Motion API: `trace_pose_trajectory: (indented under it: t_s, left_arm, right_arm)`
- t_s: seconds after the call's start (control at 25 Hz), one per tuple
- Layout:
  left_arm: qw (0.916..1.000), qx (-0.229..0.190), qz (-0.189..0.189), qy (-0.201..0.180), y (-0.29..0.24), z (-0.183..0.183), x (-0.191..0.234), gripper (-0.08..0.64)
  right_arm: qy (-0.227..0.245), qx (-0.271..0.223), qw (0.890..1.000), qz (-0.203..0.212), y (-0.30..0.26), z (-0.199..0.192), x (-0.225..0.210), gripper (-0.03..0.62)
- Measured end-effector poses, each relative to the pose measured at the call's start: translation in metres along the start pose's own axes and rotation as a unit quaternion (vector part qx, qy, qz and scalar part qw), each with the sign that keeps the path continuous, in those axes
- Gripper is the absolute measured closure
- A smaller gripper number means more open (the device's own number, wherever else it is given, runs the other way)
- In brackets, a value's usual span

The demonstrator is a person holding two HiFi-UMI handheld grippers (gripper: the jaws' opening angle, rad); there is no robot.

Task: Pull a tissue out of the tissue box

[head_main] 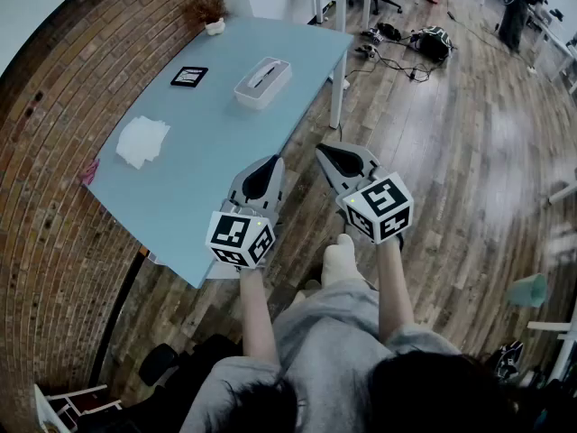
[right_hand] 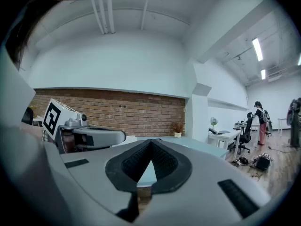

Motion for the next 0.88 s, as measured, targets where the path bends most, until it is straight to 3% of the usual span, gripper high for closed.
trace_pose_trajectory:
  t_s: [0.32, 0.88]
  left_arm:
    - [1.0, 0.006, 0.001, -0.004, -0.006, 0.002, 0.002, 0.557]
    - [0.9993, 0.013, 0.034, 0.004, -0.055, 0.004, 0.018, 0.557]
  right_arm:
    - [-0.01, -0.001, 1.0, -0.003, -0.002, -0.001, -0.012, 0.594]
    - [-0.008, 0.005, 0.999, 0.039, -0.042, 0.006, -0.062, 0.594]
Point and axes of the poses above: the fingertips, and each gripper's own axes: y backward along the fingers, x to its left, z out of its top, the point moved 4 cm from there along y, backward along the fingers, and after that the axes turned 4 degrees about x, right-handed, at the moved point
